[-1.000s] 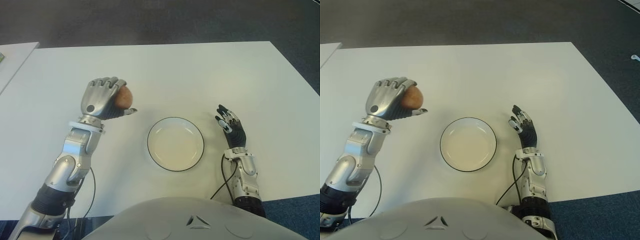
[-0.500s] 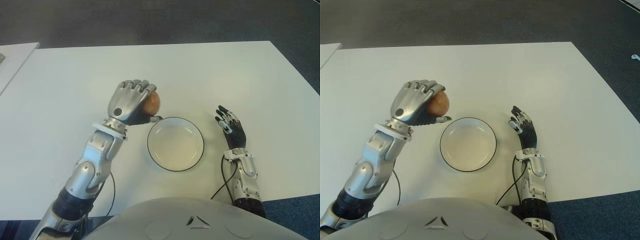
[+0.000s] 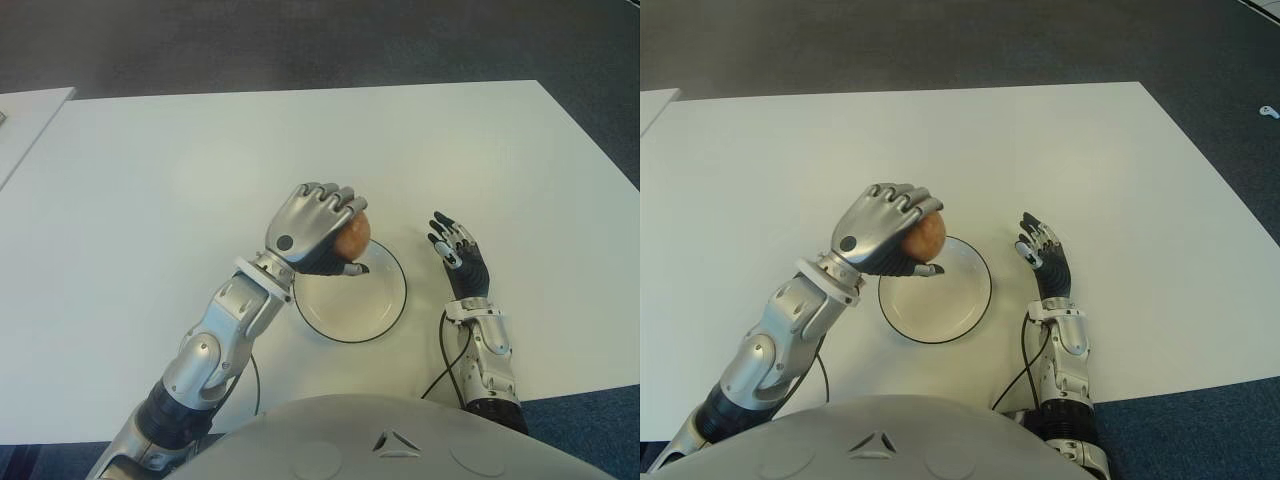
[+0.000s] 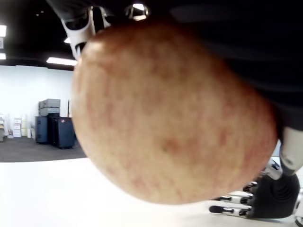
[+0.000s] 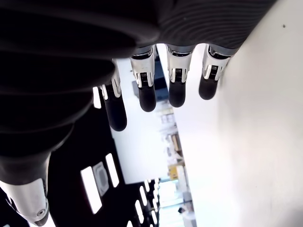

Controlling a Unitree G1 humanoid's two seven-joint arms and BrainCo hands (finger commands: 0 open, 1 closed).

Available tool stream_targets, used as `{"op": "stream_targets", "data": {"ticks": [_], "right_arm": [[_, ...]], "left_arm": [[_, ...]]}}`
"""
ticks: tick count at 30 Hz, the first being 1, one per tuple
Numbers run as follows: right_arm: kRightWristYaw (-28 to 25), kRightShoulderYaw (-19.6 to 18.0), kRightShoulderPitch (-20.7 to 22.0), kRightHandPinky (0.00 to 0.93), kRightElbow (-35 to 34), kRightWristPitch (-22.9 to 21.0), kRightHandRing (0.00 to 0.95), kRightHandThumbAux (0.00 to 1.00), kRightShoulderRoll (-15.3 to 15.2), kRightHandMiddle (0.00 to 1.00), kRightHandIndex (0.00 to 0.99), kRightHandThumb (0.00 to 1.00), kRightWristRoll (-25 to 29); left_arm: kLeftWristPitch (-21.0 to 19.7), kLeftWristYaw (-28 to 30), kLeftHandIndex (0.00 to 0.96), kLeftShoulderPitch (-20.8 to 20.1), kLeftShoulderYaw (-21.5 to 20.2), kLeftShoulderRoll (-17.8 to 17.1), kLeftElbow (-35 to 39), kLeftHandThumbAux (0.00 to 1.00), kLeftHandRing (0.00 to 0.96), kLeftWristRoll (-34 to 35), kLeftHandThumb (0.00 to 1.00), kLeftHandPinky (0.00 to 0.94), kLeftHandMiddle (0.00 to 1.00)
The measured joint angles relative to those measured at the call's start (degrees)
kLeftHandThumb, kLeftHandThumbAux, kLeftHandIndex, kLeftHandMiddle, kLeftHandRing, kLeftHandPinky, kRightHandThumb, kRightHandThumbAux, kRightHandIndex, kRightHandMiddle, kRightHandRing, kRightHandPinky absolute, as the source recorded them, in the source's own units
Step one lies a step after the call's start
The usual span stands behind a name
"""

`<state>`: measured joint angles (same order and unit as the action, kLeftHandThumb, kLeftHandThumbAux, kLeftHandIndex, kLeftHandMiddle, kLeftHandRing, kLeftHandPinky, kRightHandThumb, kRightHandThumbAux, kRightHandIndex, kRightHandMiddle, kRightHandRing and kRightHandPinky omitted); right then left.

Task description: Put the apples into the plate.

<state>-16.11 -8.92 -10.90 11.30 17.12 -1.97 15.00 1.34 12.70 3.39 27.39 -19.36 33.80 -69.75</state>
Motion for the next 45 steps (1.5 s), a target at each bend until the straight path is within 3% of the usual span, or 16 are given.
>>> {"op": "stream_targets", "data": {"ticks": [13,22,45], "right_arm": [[0.9,1.0,-1.9,0.118,-3.0,-2.4,0.101,0.635,0.4,0.148,0.211,0.511,0.1],[1.2,1.0,-1.9,0.111,-3.6,-3.6,0.103,0.633,0.4,0.150,0.205,0.510,0.3],[2.1,1.1,-2.2,0.131,-4.7,-4.5,0.120,0.632,0.7,0.167,0.225,0.527,0.2]], "left_arm": [[1.7,2.5,0.442,2.6,4.2,2.1,-2.8,0.701,0.878,0.2,0.719,0.872,0.892],[1.7,5.3,0.441,2.8,4.7,2.2,-2.8,0.703,0.882,0.1,0.713,0.872,0.898],[1.8,4.5,0.442,4.8,5.3,2.6,-7.8,0.703,0.876,0.7,0.711,0.869,0.892]]}}
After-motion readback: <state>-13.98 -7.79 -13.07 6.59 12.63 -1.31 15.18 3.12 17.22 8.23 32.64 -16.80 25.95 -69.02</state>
